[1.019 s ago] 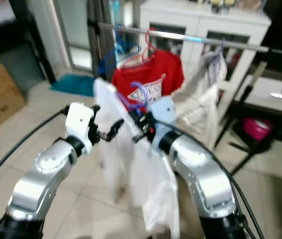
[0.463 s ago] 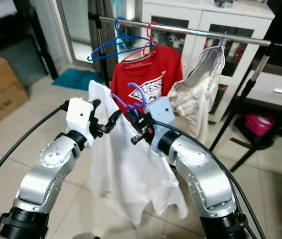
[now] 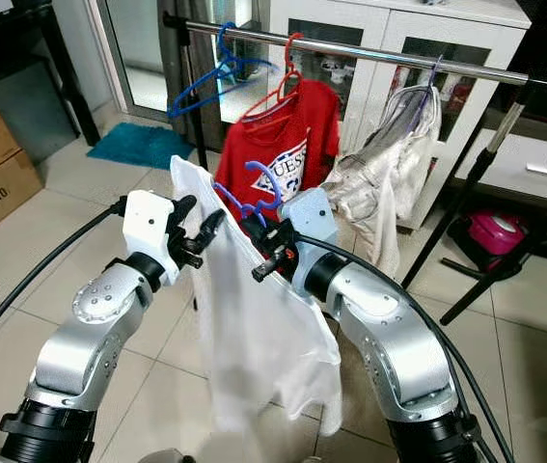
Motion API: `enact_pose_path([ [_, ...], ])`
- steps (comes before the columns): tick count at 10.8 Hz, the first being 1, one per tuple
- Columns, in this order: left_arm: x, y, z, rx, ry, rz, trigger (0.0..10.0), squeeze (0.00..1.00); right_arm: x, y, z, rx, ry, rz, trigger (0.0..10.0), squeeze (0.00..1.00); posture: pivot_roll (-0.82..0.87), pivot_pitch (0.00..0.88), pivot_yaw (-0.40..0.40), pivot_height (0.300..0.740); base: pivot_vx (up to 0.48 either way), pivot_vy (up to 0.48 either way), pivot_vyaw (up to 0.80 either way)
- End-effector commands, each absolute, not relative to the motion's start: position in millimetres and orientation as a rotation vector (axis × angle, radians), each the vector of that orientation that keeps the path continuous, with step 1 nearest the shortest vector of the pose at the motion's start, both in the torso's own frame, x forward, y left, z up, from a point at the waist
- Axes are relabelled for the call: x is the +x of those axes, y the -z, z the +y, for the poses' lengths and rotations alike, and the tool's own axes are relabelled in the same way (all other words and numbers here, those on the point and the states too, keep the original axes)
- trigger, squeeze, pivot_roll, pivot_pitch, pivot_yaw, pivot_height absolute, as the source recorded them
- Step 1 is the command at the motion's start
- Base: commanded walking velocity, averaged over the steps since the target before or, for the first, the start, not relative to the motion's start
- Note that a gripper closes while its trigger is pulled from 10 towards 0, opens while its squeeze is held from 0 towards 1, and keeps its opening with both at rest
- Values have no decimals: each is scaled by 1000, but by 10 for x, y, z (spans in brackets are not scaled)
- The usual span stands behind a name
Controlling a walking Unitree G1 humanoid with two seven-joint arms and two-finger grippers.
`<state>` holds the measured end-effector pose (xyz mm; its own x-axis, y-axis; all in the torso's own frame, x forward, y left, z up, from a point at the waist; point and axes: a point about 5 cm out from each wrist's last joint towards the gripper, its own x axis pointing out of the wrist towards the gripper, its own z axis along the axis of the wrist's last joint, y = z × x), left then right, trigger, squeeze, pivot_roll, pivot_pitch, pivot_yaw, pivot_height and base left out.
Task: Hang hanger
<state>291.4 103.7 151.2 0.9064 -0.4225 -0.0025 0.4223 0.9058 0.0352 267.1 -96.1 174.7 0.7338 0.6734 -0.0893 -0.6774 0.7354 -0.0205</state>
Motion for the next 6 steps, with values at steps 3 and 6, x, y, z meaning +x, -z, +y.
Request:
enact_pose_path([
  [3, 2944, -1480, 1045, -21, 444, 26, 0, 0, 2661, -1899, -943, -51, -763, 1, 0, 0, -98, 0, 0, 740, 0, 0, 0],
  [6, 2990, -1430, 1063, -44, 455, 59, 0, 0, 2674, -1923, -944, -49, -764, -4, 0, 0, -92, 0, -12, 740, 0, 0, 0],
])
